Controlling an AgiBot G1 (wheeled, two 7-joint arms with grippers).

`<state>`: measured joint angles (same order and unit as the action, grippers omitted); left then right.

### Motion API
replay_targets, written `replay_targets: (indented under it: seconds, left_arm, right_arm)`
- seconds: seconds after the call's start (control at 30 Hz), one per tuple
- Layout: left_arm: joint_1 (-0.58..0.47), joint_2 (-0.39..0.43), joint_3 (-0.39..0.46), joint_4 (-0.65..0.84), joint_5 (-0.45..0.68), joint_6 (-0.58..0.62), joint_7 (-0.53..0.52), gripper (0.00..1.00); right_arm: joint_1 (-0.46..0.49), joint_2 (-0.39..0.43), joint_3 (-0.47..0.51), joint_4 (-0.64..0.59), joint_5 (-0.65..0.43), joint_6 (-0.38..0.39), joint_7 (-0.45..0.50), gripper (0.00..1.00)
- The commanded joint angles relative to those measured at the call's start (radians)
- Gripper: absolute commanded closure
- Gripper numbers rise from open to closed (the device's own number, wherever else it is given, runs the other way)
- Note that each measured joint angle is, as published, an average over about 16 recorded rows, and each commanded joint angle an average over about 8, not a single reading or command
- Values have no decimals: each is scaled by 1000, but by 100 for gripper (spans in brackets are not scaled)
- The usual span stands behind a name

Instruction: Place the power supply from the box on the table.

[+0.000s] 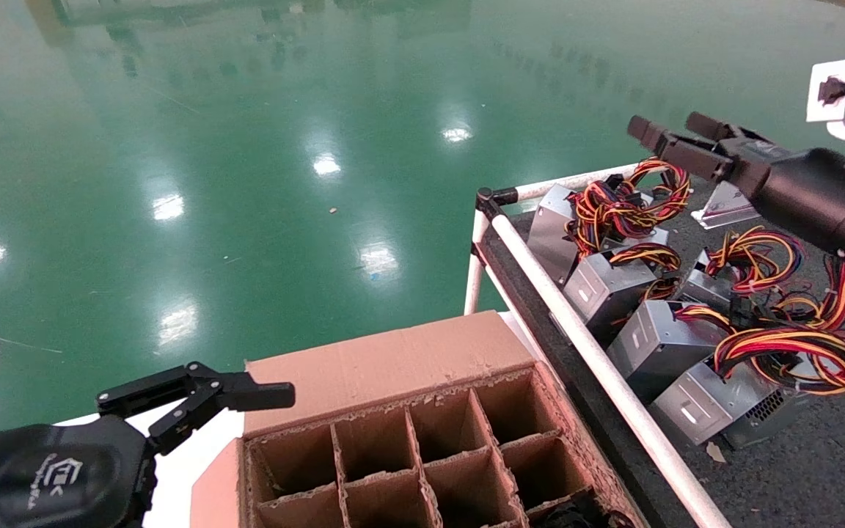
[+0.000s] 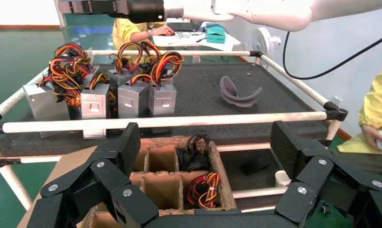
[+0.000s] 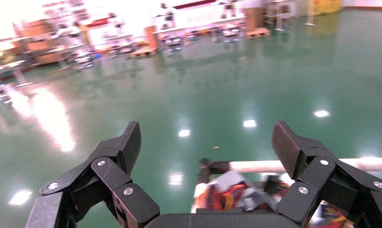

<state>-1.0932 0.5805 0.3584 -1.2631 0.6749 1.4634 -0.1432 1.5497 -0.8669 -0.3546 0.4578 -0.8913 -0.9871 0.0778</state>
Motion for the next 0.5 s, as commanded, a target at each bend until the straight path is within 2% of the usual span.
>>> replay_targets:
  seconds: [0.03,0.5]
  left_arm:
    - [0,0,0,0,0,0,0,0]
    - [0,0,0,0,0,0,0,0]
  right_arm:
    - [-25,14,4,44,9,-27,6,0]
    - [-200,108,32,348,68,-214,46,0]
